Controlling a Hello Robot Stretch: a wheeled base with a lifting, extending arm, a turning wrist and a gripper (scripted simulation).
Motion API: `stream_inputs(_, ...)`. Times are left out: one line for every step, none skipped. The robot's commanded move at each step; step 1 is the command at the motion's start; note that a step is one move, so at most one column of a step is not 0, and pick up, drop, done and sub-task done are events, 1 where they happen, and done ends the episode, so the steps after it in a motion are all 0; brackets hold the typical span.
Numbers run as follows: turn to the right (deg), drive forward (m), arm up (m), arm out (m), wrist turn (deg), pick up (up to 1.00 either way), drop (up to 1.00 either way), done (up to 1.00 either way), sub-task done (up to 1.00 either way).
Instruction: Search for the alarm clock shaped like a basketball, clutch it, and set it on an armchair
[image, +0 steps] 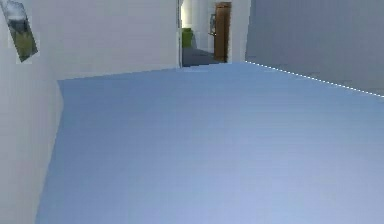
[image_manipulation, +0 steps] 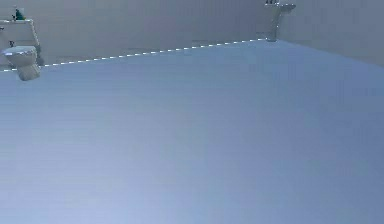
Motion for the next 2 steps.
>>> stream_inputs(0.0,1.00,0.00,0.00,0.0,0.00,0.00,0.00,0.00)
stream_inputs(0.0,1.00,0.00,0.00,0.0,0.00,0.00,0.00,0.00)
